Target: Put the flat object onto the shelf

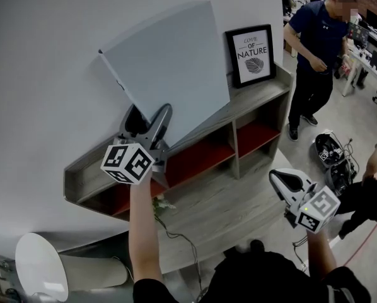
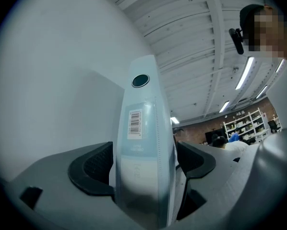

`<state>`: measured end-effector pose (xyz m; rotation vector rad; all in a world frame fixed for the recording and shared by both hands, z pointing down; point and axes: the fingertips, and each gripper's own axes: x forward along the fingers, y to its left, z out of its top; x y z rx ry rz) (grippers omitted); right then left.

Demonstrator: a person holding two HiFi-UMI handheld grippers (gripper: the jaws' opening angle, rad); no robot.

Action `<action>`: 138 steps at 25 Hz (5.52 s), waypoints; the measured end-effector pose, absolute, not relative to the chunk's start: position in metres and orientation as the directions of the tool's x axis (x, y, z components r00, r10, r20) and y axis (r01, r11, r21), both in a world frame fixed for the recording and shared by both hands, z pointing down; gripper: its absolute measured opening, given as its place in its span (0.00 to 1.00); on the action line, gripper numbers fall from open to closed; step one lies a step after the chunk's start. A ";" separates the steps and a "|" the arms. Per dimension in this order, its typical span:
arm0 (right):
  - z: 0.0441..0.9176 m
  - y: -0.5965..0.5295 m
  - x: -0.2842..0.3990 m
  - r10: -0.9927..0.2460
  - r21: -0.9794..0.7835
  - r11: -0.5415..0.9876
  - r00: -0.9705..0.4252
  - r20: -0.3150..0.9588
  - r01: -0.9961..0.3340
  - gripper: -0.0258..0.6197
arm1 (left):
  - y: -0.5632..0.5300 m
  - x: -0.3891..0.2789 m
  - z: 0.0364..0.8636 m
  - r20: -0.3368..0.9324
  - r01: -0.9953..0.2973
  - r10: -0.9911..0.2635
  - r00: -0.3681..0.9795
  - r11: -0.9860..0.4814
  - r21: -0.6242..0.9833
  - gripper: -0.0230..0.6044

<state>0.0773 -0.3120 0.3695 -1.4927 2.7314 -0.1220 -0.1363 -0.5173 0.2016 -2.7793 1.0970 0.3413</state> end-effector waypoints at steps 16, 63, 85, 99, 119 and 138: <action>0.369 -0.302 0.079 -0.800 -0.083 0.597 -0.599 0.009 -0.798 0.06 | -0.485 -0.153 0.204 -0.260 -0.743 -0.712 0.652 -0.669 -0.033 0.69; 0.397 -0.259 0.087 -0.642 -0.093 0.763 -0.767 0.014 -0.640 0.06 | -0.302 -0.089 0.323 -0.164 -0.867 -0.853 0.496 -0.497 -0.039 0.12; 0.399 -0.199 0.081 -0.696 -0.108 0.713 -0.718 0.013 -0.693 0.06 | -0.209 -0.088 0.357 -0.114 -0.837 -0.832 0.543 -0.547 0.009 0.06; 0.421 -0.052 0.038 -0.712 -0.124 0.691 -0.700 0.056 -0.713 0.06 | -0.049 -0.124 0.404 -0.046 -0.814 -0.814 0.579 -0.581 0.028 0.06; 0.373 -0.001 0.053 -0.765 0.016 0.644 -0.644 -0.020 -0.765 0.06 | 0.006 -0.149 0.380 -0.118 -0.834 -0.831 0.543 -0.550 0.036 0.06; 0.371 -0.001 0.057 -0.763 0.024 0.645 -0.645 -0.028 -0.764 0.06 | -0.001 -0.144 0.386 -0.088 -0.846 -0.845 0.528 -0.532 0.031 0.06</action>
